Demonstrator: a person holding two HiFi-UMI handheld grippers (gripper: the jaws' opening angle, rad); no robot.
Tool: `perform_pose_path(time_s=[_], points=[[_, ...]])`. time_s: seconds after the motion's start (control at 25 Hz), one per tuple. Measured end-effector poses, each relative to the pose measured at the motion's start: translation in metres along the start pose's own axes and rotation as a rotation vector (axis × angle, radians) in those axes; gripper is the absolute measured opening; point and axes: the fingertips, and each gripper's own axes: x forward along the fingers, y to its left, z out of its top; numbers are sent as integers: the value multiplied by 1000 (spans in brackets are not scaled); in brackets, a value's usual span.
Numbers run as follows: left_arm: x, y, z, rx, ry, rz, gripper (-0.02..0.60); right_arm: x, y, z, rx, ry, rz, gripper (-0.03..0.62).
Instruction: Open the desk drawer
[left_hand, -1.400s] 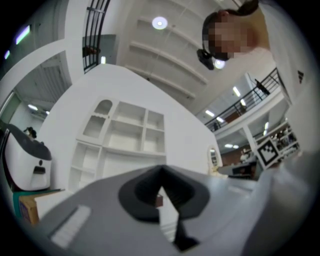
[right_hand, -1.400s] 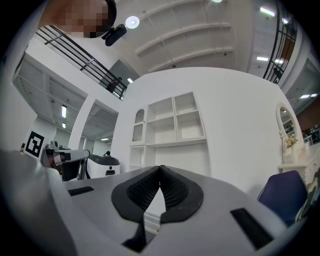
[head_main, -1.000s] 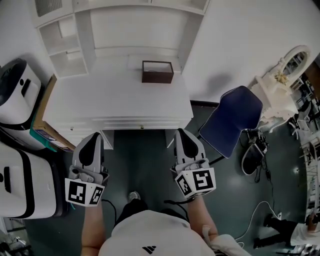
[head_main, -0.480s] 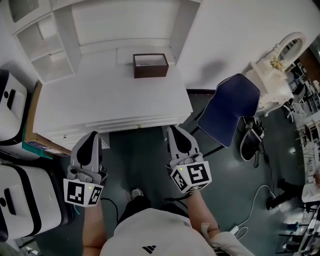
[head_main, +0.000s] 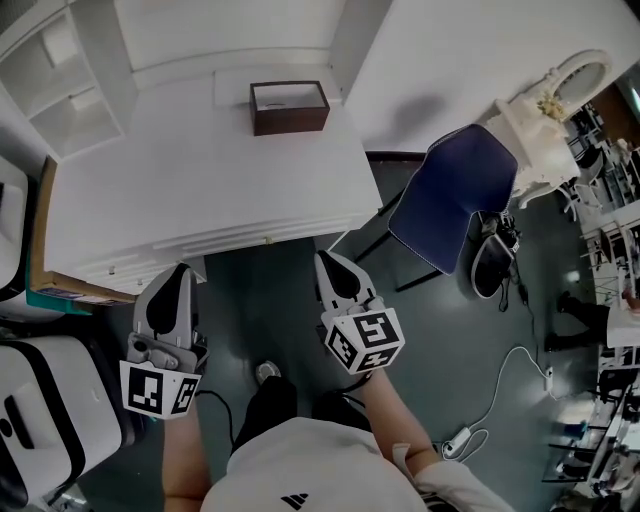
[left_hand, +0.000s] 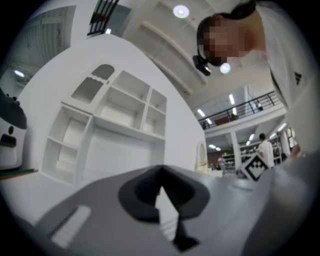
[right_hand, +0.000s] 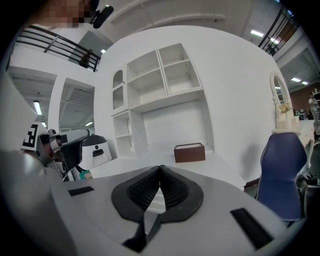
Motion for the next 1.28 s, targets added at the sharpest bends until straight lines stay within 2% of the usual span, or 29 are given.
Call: perform_pose_path(time_s=[0.44, 0.76, 1.28], points=[[-5, 21, -24, -31, 22, 10, 6, 52, 6, -74, 99, 208, 30, 14], [-17, 34, -40, -50, 37, 24, 6, 86, 1, -126, 172, 325, 20, 32], [-30, 47, -61, -69, 63, 49, 6, 141, -21, -187, 286, 419, -32, 72]])
